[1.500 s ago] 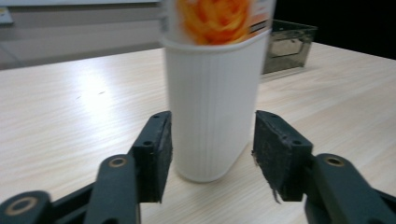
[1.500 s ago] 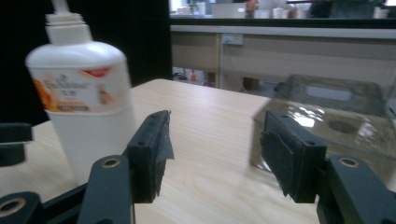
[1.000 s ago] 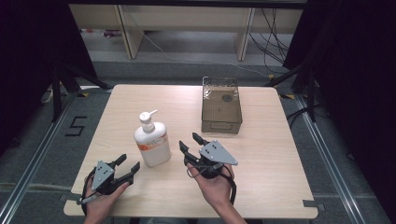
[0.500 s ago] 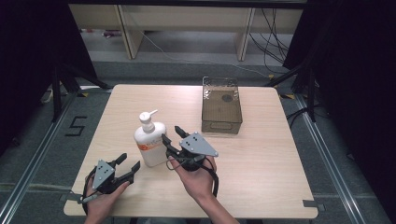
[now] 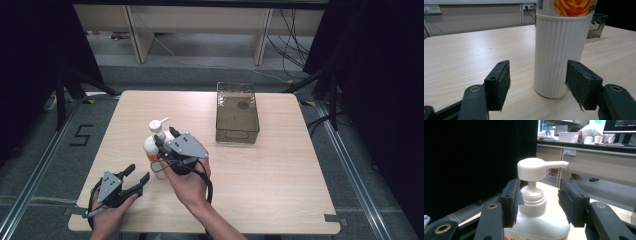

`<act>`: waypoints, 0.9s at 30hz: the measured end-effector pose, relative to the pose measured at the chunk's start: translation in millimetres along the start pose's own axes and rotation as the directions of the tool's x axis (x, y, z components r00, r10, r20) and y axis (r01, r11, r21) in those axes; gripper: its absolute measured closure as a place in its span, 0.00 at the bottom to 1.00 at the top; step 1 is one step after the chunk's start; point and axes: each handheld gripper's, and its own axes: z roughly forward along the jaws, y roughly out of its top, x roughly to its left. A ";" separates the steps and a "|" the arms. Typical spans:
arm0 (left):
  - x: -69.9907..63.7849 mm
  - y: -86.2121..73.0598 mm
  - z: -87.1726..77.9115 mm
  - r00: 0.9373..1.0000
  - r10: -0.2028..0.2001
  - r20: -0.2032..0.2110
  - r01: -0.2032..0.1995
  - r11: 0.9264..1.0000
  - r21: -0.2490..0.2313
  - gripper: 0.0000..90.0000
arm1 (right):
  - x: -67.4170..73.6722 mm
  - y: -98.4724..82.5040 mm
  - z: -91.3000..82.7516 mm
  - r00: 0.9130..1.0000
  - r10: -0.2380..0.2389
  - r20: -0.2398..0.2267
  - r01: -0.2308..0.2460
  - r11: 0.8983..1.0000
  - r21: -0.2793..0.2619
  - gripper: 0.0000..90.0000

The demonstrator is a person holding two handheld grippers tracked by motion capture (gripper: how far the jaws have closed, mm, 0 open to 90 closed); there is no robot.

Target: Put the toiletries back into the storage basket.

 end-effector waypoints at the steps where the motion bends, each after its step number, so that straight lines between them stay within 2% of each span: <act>1: -0.1 0.0 0.0 1.000 0.000 0.000 0.000 1.000 0.000 0.40 | 0.9 0.8 1.9 1.000 -0.013 0.012 0.013 1.000 -0.001 0.58; 2: -0.2 0.0 0.0 1.000 0.001 0.000 -0.001 1.000 0.000 0.40 | 2.9 0.8 4.2 1.000 -0.003 0.005 0.003 1.000 0.005 0.58; 5: 0.1 -0.4 1.1 1.000 0.001 0.006 -0.001 1.000 -0.012 0.40 | 3.9 2.0 8.4 0.999 -0.026 0.027 0.026 1.000 0.007 0.58; 6: -0.1 -0.3 0.8 1.000 0.001 0.004 -0.001 1.000 -0.009 0.40 | 5.8 1.8 9.6 1.000 0.000 0.020 0.000 1.000 0.020 0.58; 8: -0.4 0.0 0.3 1.000 0.004 -0.001 -0.004 1.000 0.001 0.40 | 5.6 2.1 12.9 0.999 -0.025 0.034 0.025 1.000 0.019 0.58; 10: -0.7 0.0 0.3 1.000 0.002 -0.001 -0.002 1.000 0.001 0.40 | 7.7 2.4 15.9 0.999 -0.016 0.032 0.015 1.000 0.026 0.58; 11: -0.5 0.0 0.2 1.000 0.003 -0.001 -0.003 1.000 0.002 0.40 | 8.2 2.7 18.1 0.999 -0.033 0.029 0.032 0.999 0.019 0.58; 17: -0.7 0.1 0.3 1.000 0.003 0.001 -0.003 1.000 0.002 0.40 | 10.9 3.4 24.3 0.998 -0.040 0.039 0.039 0.999 0.031 0.58; 20: -0.8 0.1 0.2 1.000 0.009 0.001 -0.009 1.000 0.004 0.40 | 10.8 3.6 26.3 0.998 -0.036 0.054 0.035 0.999 0.026 0.59; 21: -0.8 0.1 0.3 1.000 0.008 0.001 -0.008 1.000 0.005 0.40 | 11.9 3.8 26.5 0.998 -0.018 0.053 0.016 0.999 0.029 0.59; 22: -0.8 0.2 0.4 1.000 0.009 0.002 -0.009 1.000 0.006 0.40 | 10.8 4.4 26.8 0.998 -0.034 0.055 0.032 0.999 0.034 0.60; 23: -0.9 0.2 0.4 1.000 0.009 0.002 -0.009 1.000 0.007 0.40 | 11.1 5.0 28.6 0.998 -0.029 0.047 0.028 0.999 0.022 0.60; 25: -0.9 0.2 0.4 1.000 0.009 0.002 -0.009 1.000 0.008 0.40 | 12.9 6.3 27.8 0.998 -0.015 0.057 0.013 0.999 0.037 0.61; 26: -0.9 0.2 0.4 1.000 0.008 0.002 -0.008 1.000 0.006 0.40 | 12.3 6.8 29.3 0.998 -0.029 0.057 0.027 0.999 0.035 0.62; 27: -0.8 0.2 0.4 1.000 0.010 0.002 -0.010 1.000 0.007 0.40 | 13.4 6.6 29.4 0.999 -0.012 0.053 0.009 0.999 0.050 0.62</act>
